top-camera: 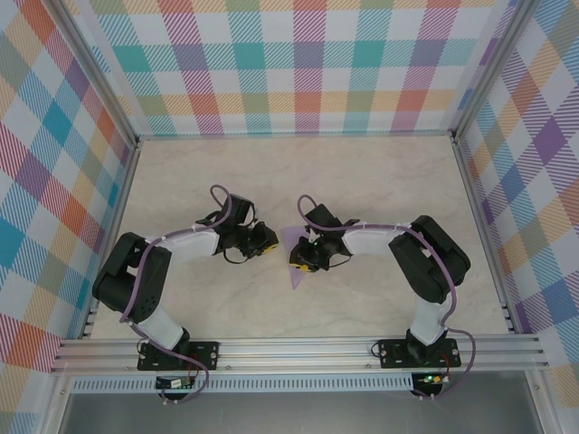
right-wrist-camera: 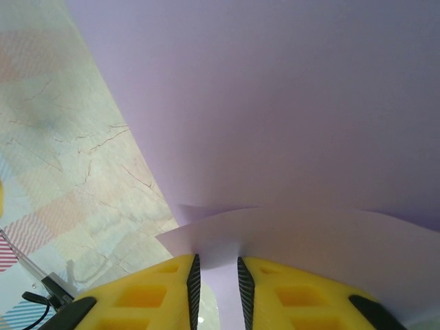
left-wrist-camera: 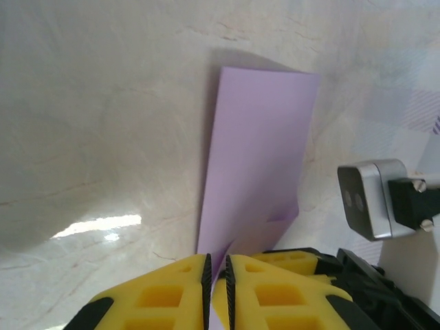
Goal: Fold a paper plane with a square sheet of paper (pick it up from the middle)
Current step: Third fold the triangle at the center of the table.
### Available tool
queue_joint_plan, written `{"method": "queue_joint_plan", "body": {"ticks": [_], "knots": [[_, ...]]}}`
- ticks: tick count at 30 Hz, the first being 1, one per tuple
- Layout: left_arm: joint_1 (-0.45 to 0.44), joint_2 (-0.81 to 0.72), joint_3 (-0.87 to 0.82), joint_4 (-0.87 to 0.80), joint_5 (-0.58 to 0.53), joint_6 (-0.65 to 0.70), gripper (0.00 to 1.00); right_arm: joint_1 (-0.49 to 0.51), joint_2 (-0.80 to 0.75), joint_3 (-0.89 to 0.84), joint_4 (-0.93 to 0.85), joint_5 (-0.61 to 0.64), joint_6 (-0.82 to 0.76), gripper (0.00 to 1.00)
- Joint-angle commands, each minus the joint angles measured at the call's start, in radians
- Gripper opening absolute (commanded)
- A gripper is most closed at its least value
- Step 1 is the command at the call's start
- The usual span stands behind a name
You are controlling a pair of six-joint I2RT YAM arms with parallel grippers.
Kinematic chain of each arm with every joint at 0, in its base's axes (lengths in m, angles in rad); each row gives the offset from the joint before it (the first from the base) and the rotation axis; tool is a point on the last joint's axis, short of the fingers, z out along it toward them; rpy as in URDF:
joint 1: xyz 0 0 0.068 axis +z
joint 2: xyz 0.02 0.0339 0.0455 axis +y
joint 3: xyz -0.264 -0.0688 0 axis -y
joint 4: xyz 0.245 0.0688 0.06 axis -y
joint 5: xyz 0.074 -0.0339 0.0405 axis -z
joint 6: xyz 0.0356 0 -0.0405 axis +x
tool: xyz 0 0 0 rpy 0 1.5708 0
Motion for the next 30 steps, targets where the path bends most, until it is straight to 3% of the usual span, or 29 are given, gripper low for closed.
{"method": "queue_joint_plan", "body": {"ticks": [1, 14, 23, 30], "knots": [[-0.026, -0.028, -0.013, 0.028, 0.041, -0.004, 0.15, 0.006, 0.034, -0.049, -0.033, 0.055, -0.004, 0.22], [-0.117, 0.053, 0.015, 0.047, 0.040, -0.010, 0.05, 0.006, 0.038, -0.058, -0.046, 0.064, -0.015, 0.01], [-0.148, 0.112, 0.044, 0.032, 0.040, 0.006, 0.00, 0.006, 0.035, -0.060, -0.051, 0.067, -0.015, 0.00], [-0.151, 0.140, 0.060, -0.036, -0.024, 0.038, 0.00, 0.006, 0.029, -0.061, -0.047, 0.069, -0.015, 0.00]]}}
